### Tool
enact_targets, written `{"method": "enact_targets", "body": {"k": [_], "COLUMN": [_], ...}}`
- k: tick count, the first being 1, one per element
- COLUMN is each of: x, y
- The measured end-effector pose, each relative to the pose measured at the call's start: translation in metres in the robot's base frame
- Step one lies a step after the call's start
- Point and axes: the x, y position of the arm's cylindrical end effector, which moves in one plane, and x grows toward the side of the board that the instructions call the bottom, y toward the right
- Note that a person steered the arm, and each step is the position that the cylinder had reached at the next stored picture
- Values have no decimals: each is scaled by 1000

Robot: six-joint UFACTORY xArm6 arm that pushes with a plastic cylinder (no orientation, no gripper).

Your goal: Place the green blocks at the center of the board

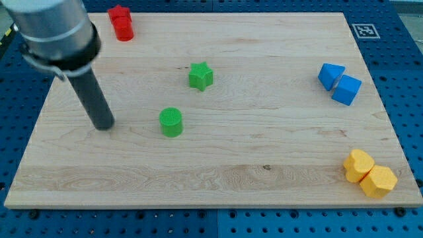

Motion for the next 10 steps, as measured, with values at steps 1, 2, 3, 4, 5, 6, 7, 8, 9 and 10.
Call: {"method": "enact_targets", "body": {"k": [1, 2, 3, 4, 5, 6, 7, 8, 9, 10], "x": [6, 6, 11, 23, 23, 20, 12, 3, -18, -48], "y": [54, 95, 113, 124, 125, 125, 125, 125, 127, 127]}}
